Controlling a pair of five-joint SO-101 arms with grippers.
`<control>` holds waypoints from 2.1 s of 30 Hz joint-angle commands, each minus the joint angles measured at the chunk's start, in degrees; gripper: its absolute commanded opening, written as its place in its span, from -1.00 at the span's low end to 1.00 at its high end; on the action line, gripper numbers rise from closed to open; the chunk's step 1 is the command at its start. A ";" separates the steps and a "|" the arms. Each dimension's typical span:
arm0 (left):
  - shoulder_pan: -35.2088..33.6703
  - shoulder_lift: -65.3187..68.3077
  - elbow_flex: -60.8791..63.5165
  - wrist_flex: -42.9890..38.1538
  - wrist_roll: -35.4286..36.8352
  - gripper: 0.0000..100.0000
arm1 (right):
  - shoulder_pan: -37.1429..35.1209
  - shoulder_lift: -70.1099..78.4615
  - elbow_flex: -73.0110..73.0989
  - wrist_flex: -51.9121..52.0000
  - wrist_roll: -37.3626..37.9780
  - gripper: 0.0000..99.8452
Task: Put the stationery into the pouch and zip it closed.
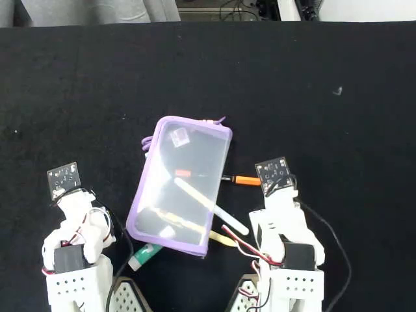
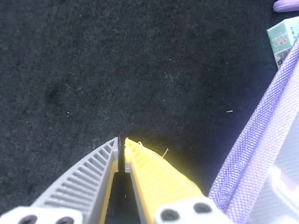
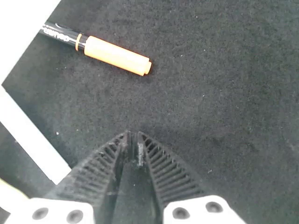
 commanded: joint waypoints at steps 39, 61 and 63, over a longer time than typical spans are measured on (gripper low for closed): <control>0.48 -0.18 1.45 -0.70 0.35 -0.94 | -10.02 0.40 -16.92 -13.19 -0.26 -0.57; 0.48 -0.18 1.45 -0.70 0.35 -0.94 | -42.37 66.51 -56.92 -28.13 -5.71 -0.62; 0.48 -0.18 1.45 -0.70 0.35 -0.94 | -42.81 72.31 -59.74 -30.95 -5.71 -0.62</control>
